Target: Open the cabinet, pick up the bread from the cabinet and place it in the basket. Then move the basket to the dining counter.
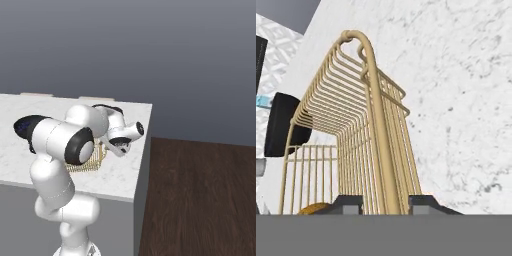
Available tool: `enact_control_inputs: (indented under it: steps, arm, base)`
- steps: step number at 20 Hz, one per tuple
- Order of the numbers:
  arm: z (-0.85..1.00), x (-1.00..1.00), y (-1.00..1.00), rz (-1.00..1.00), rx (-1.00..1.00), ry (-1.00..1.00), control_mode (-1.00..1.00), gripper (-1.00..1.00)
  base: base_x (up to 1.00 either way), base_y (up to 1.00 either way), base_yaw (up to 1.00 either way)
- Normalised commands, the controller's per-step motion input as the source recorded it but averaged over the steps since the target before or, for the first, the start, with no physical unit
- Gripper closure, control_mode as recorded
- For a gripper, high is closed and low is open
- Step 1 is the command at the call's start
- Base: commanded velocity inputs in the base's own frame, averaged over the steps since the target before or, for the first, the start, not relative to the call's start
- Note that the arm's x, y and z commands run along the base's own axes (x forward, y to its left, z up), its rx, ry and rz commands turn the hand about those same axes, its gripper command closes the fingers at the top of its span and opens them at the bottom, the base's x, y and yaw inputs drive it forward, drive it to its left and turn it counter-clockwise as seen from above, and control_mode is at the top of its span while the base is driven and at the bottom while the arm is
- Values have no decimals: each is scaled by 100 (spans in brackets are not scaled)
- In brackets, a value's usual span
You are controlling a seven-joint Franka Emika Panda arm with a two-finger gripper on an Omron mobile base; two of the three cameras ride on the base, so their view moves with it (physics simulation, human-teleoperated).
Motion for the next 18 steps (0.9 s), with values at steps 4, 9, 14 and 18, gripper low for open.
enact_control_inputs:
  steps: [4,9,14,18]
  arm:
    - [0,14,0,0,-1,0,-100,-100]
    - [12,2,-6,0,-17,-1,-100,-100]
    - [76,-32,0,0,-36,0,-100,-100]
    - [82,-79,0,0,-36,0,-100,-100]
  base:
    - [0,0,0]
    - [0,0,0]
    - [0,0,0]
    - [0,0,0]
